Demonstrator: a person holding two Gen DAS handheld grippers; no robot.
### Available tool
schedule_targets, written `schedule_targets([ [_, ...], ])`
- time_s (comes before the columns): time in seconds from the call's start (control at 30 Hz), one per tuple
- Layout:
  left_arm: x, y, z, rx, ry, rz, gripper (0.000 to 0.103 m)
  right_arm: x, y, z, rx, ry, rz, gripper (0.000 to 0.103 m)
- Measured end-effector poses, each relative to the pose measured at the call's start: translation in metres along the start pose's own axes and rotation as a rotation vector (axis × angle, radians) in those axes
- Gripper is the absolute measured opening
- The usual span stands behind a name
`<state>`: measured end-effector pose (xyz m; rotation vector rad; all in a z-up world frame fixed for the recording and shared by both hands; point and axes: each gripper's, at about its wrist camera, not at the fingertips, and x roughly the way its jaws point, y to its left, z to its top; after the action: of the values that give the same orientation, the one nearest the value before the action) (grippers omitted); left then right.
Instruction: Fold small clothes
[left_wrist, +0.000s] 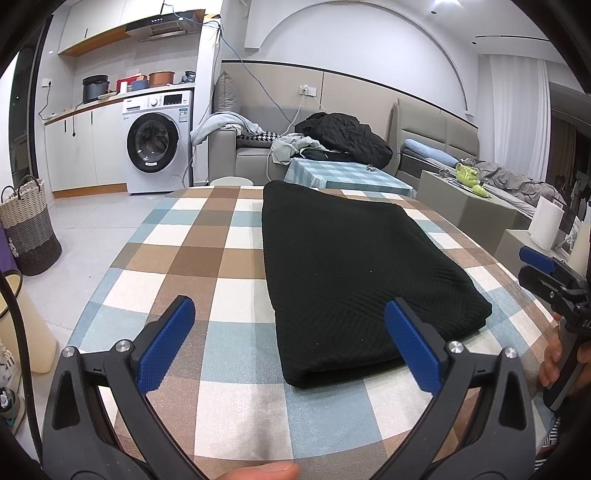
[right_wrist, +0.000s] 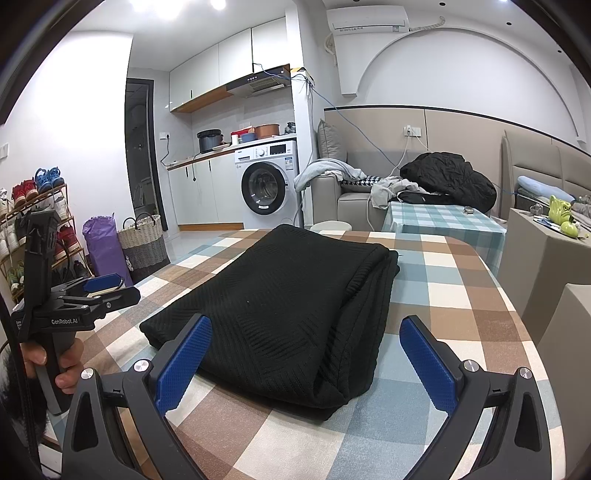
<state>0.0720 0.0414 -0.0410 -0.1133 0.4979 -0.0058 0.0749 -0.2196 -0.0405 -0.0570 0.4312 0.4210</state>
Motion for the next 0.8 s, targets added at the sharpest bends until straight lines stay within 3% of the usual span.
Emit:
schedule_targets([
  [0.8,-0.0008,0.0008,-0.0002,-0.003,0.001,0.007,0.102,-0.0001,0.0003,0.0002,0.001,0.001,-0.001,0.103],
])
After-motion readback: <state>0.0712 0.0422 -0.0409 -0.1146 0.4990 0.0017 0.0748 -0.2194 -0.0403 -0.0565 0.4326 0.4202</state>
